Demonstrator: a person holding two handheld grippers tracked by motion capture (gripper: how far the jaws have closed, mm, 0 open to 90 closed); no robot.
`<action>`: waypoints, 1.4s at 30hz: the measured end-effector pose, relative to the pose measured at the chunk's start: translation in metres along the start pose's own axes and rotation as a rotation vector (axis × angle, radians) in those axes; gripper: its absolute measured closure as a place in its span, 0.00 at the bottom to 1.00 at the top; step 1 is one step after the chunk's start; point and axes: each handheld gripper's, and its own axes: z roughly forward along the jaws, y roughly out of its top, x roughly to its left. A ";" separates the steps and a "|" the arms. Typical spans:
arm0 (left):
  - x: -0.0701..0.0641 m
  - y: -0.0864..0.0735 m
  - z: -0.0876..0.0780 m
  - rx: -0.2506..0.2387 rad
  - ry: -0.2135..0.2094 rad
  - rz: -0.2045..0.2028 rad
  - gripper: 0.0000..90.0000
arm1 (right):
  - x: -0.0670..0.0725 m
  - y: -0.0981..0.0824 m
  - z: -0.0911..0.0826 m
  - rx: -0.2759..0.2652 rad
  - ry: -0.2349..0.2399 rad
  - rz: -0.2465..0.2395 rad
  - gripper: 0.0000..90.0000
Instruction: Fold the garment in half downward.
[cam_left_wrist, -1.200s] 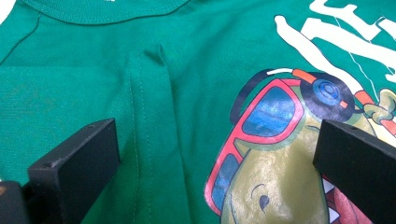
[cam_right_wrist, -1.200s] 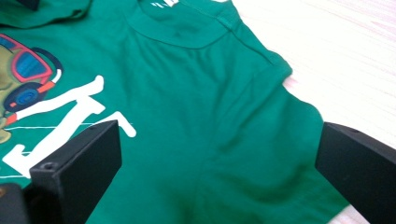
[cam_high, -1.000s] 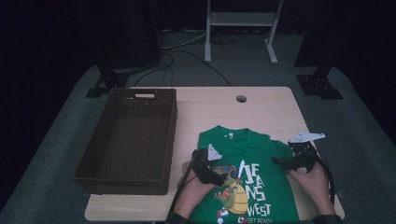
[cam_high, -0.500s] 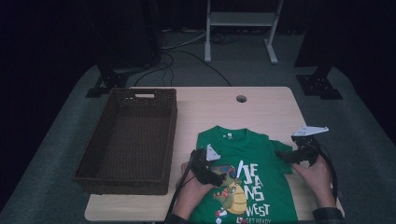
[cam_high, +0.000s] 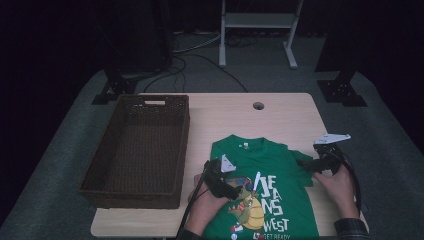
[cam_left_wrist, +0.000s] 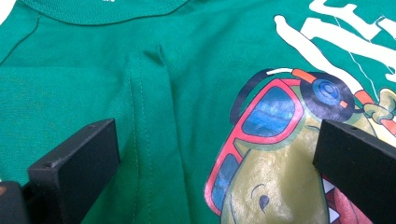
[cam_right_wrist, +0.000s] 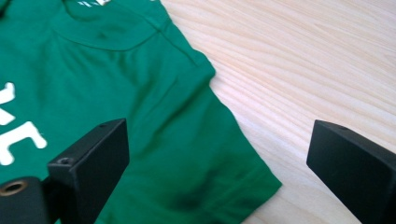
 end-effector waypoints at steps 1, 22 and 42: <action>0.000 0.000 0.000 0.000 0.000 0.000 0.00 | -0.001 0.000 0.000 0.002 -0.003 0.003 0.05; 0.000 0.000 0.000 0.000 0.001 0.001 0.00 | -0.022 -0.008 0.008 0.037 -0.035 0.063 0.27; 0.000 0.000 0.000 -0.001 0.001 0.001 0.00 | -0.031 -0.015 0.016 0.083 -0.066 0.102 0.56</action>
